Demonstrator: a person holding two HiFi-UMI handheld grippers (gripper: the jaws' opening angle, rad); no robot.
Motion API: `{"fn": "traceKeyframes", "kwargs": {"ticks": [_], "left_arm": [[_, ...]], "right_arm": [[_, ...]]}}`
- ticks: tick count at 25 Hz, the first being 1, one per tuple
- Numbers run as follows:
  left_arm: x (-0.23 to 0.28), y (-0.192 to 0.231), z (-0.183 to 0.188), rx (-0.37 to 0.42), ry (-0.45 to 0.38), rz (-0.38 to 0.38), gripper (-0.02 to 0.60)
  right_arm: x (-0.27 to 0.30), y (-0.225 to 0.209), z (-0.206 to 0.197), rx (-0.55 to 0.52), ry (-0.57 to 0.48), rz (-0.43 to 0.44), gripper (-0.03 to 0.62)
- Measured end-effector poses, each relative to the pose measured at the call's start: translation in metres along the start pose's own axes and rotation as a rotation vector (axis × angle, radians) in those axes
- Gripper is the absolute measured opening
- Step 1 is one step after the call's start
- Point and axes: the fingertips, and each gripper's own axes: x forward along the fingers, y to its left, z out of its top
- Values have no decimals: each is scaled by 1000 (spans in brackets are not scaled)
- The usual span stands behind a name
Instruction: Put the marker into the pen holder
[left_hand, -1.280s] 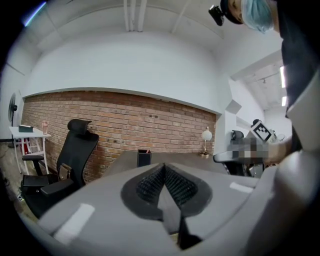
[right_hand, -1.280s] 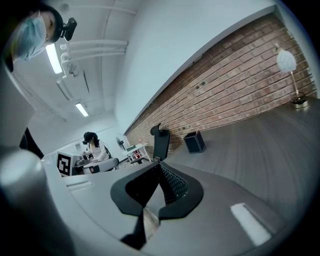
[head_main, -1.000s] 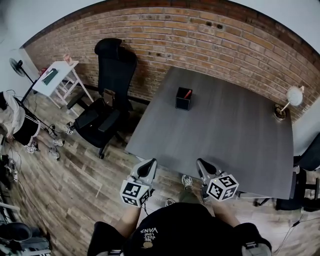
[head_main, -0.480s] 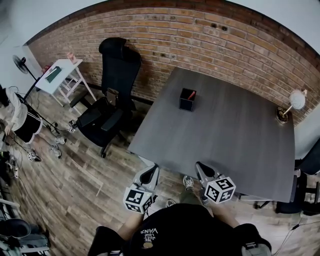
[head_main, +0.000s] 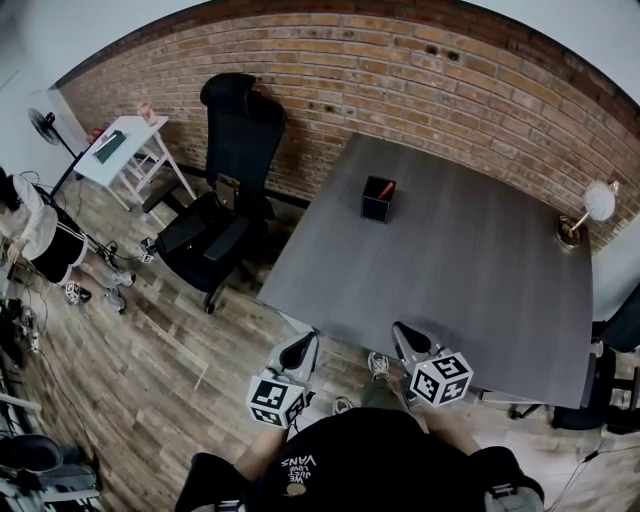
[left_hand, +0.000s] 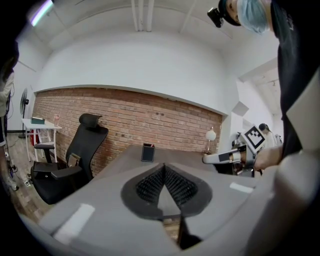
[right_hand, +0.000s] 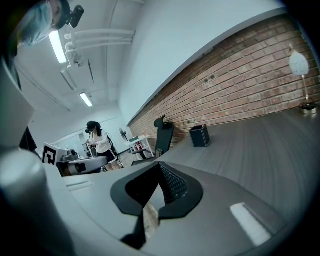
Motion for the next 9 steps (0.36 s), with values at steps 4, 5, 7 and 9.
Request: {"fn": "traceKeyframes", "kwargs": {"ticks": [4, 5, 7, 9], "left_arm": [[3, 0, 1, 4, 0, 2, 52], [4, 1, 1, 3, 1, 3, 52], [6, 2, -2, 3, 7, 5, 52], [8, 3, -5, 5, 14, 7, 52]], "right_arm": [[3, -2, 2, -2, 2, 2, 0], [4, -3, 3, -2, 2, 3, 0], [5, -4, 4, -1, 2, 4, 0], [6, -6, 4, -2, 2, 5, 0]]}}
